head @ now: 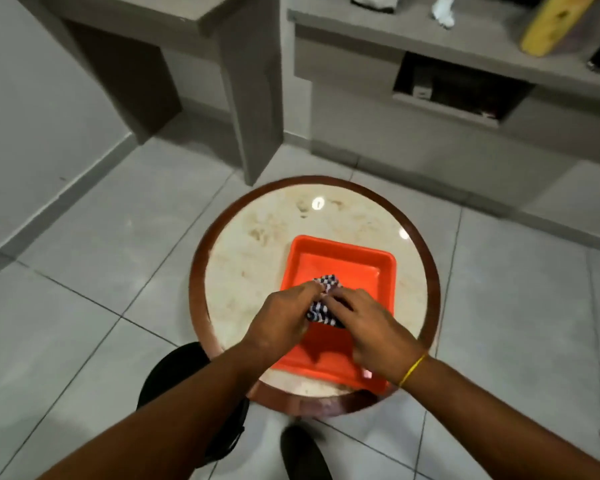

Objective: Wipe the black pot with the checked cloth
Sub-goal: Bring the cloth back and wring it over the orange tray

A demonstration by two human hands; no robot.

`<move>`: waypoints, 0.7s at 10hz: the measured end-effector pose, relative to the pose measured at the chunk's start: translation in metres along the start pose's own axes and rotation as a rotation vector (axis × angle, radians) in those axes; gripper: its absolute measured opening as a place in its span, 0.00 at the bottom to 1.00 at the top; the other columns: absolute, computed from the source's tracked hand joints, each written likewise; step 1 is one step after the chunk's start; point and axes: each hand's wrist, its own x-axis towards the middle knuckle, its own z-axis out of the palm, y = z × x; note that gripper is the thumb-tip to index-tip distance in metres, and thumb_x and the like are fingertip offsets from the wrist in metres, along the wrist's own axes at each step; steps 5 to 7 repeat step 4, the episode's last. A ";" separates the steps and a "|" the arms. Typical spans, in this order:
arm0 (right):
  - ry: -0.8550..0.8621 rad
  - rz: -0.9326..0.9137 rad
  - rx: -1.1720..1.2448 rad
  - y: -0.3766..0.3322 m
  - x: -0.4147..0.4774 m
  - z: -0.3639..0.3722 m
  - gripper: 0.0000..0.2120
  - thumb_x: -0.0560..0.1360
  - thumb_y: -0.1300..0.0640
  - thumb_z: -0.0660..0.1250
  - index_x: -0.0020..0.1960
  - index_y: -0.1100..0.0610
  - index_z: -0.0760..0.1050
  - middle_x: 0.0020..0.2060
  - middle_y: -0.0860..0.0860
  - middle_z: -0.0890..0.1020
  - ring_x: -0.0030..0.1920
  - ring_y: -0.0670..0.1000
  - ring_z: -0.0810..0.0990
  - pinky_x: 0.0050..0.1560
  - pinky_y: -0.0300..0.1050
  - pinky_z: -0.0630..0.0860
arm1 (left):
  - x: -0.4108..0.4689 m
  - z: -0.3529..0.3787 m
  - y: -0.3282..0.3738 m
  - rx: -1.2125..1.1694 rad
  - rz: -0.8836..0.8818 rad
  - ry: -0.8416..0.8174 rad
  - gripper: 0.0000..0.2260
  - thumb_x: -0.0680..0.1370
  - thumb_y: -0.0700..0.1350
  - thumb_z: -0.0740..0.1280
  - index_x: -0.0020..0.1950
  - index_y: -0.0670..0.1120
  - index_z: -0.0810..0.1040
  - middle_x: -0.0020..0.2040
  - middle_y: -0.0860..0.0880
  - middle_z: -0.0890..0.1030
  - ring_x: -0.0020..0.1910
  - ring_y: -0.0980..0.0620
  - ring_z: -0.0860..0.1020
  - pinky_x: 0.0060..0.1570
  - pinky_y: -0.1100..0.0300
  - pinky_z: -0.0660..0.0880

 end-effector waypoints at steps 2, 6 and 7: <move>-0.254 0.167 0.076 0.020 -0.029 0.081 0.26 0.79 0.54 0.64 0.76 0.55 0.70 0.67 0.56 0.79 0.68 0.60 0.76 0.68 0.56 0.74 | -0.036 0.063 -0.026 0.451 0.109 -0.520 0.28 0.70 0.38 0.64 0.70 0.48 0.73 0.64 0.45 0.80 0.64 0.45 0.77 0.76 0.49 0.63; -0.324 0.162 0.092 0.013 -0.023 0.069 0.28 0.86 0.48 0.57 0.84 0.53 0.58 0.82 0.55 0.65 0.80 0.59 0.66 0.77 0.58 0.67 | -0.027 0.027 -0.013 0.567 0.157 -0.607 0.26 0.76 0.47 0.57 0.75 0.48 0.71 0.74 0.47 0.73 0.77 0.46 0.65 0.78 0.41 0.56; -0.324 0.162 0.092 0.013 -0.023 0.069 0.28 0.86 0.48 0.57 0.84 0.53 0.58 0.82 0.55 0.65 0.80 0.59 0.66 0.77 0.58 0.67 | -0.027 0.027 -0.013 0.567 0.157 -0.607 0.26 0.76 0.47 0.57 0.75 0.48 0.71 0.74 0.47 0.73 0.77 0.46 0.65 0.78 0.41 0.56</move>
